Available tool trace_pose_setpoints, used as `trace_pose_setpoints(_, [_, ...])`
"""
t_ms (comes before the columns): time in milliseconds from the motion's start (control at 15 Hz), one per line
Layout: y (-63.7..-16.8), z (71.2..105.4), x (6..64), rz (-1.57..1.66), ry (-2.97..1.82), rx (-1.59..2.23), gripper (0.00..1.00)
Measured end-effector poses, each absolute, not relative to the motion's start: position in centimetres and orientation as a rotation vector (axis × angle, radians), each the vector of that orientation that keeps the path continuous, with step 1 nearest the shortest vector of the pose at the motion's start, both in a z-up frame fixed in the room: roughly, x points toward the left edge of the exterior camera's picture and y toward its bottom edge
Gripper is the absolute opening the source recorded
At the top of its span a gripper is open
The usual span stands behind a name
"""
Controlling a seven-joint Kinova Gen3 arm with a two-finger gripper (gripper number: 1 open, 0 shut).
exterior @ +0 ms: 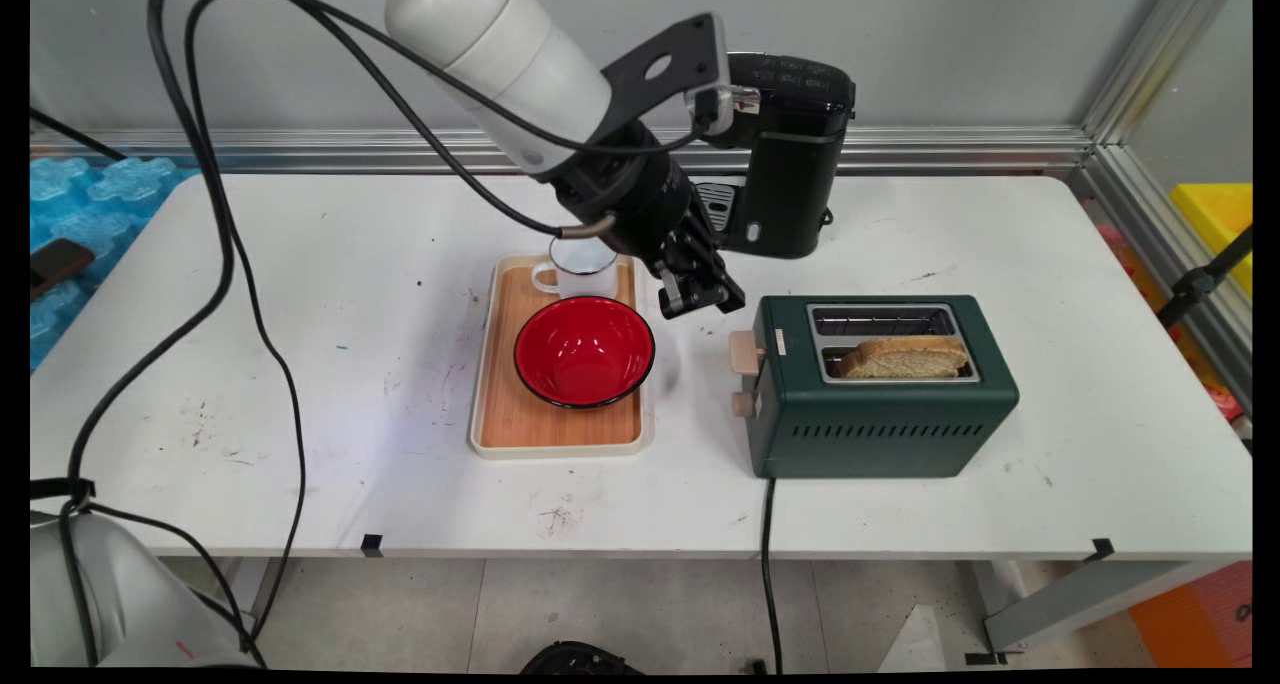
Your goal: Press the toaster switch
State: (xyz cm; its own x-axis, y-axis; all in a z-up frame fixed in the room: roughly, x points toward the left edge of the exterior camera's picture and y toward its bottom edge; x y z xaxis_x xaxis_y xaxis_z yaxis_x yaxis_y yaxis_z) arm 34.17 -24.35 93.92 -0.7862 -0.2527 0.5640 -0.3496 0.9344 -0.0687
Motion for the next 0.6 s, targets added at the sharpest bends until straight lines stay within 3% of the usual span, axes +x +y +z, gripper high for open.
trace_pose_setpoints(600, [-25.2, 90.5, 32.8, 0.231, -2.535, 0.444, 0.0])
